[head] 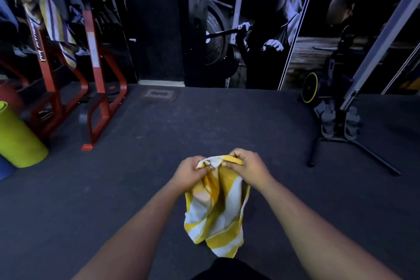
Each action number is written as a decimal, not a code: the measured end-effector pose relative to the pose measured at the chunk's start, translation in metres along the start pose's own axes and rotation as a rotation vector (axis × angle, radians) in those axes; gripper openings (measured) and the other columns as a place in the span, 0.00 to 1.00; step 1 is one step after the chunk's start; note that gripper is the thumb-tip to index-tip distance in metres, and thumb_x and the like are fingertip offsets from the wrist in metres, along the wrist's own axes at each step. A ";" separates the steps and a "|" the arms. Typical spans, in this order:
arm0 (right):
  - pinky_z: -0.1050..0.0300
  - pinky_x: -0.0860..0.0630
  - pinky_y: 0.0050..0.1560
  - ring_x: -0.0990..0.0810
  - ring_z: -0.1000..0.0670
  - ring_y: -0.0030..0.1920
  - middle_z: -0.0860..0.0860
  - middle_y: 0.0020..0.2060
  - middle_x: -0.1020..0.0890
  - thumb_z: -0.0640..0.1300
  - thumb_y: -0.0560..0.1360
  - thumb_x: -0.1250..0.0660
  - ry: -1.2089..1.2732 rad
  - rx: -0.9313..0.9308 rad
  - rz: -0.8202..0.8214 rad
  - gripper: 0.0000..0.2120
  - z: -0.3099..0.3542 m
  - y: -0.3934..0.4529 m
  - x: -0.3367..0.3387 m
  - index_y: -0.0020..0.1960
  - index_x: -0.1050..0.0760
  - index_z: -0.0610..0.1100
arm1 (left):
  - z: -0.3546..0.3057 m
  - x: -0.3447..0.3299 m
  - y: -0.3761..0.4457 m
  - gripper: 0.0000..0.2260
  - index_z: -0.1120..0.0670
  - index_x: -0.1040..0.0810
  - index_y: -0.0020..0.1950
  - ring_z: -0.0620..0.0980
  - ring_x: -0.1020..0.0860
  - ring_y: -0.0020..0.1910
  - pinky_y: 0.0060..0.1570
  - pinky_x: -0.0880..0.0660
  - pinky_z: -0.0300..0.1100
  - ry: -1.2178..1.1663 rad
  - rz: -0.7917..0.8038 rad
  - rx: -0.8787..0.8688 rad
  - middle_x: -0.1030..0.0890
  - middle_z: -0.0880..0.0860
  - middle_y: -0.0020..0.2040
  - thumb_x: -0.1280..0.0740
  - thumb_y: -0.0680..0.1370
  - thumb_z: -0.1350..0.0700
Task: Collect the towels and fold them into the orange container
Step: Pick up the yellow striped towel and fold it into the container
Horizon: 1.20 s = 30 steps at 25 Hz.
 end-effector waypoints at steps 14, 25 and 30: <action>0.45 0.31 0.39 0.25 0.46 0.37 0.50 0.31 0.27 0.55 0.80 0.34 -0.012 -0.424 -0.195 0.18 -0.113 -0.063 0.002 0.38 0.33 0.46 | 0.039 0.037 0.003 0.05 0.54 0.17 0.42 0.48 0.20 0.38 0.42 0.24 0.44 -0.387 -0.370 0.270 0.17 0.48 0.35 0.29 0.78 0.56; 0.53 0.26 0.42 0.22 0.51 0.38 0.44 0.37 0.21 0.42 0.79 0.30 0.420 -0.363 -0.177 0.09 -0.090 -0.057 -0.002 0.57 0.21 0.53 | 0.047 0.022 0.017 0.09 0.54 0.22 0.58 0.56 0.19 0.54 0.55 0.23 0.49 -0.221 -0.360 0.327 0.18 0.54 0.52 0.30 0.80 0.52; 0.48 0.19 0.47 0.17 0.48 0.43 0.44 0.45 0.16 0.38 0.82 0.35 0.751 -0.355 0.022 0.09 -0.055 -0.049 -0.009 0.60 0.20 0.46 | 0.049 0.007 0.011 0.19 0.57 0.22 0.60 0.57 0.17 0.55 0.51 0.19 0.51 -0.333 -0.255 0.272 0.16 0.57 0.54 0.28 0.78 0.45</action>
Point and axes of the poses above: each hand's wrist, its own y-axis towards the middle knuckle, its own x-axis out of the back of the hand, z = x × y, the point moved 5 cm from there along y, towards the middle knuckle
